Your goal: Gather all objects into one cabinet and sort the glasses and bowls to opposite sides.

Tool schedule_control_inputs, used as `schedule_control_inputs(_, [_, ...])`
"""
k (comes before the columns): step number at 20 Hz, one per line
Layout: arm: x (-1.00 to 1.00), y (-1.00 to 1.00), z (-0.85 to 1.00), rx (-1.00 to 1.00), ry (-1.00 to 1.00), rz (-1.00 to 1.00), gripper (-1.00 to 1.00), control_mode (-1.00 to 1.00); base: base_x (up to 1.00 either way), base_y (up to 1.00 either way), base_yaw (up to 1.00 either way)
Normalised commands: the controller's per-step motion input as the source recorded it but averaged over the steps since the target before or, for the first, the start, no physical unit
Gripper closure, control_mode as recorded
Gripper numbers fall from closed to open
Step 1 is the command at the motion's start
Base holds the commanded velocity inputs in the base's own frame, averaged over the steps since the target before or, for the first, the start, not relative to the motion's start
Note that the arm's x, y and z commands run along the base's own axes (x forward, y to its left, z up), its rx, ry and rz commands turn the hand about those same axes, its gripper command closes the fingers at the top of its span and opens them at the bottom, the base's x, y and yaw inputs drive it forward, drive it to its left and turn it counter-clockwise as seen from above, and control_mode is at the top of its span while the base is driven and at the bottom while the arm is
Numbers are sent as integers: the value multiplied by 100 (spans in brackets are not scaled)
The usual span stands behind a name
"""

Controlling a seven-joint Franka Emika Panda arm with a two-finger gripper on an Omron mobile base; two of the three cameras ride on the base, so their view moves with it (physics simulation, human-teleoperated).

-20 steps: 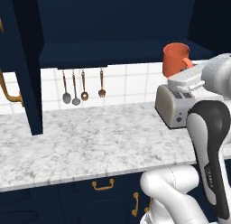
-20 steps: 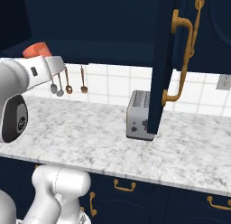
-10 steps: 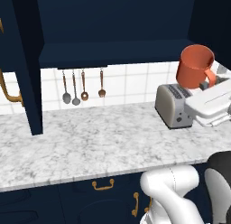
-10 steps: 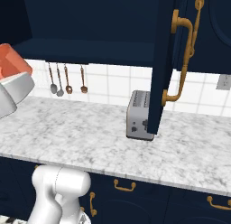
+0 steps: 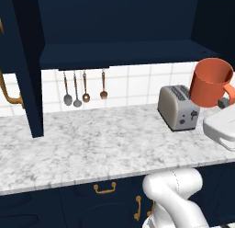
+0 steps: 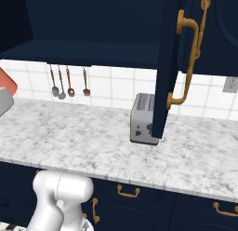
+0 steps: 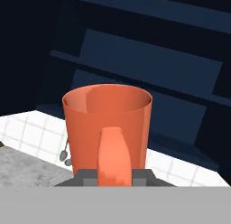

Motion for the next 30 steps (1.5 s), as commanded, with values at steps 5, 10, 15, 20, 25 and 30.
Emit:
schedule_control_inputs(5, [0, 0, 0, 0, 0, 0, 100, 100, -85, 0, 0])
schedule_control_inputs(10, [0, 0, 0, 0, 0, 0, 100, 100, -100, 10, 1])
schedule_control_inputs(15, [0, 0, 0, 0, 0, 0, 100, 100, -100, 55, 32])
schedule_control_inputs(20, [0, 0, 0, 0, 0, 0, 100, 100, -76, 75, 58])
schedule_control_inputs(25, [0, 0, 0, 0, 0, 0, 100, 100, -65, 72, 59])
schedule_control_inputs(30, [0, 0, 0, 0, 0, 0, 100, 100, -51, 72, 60])
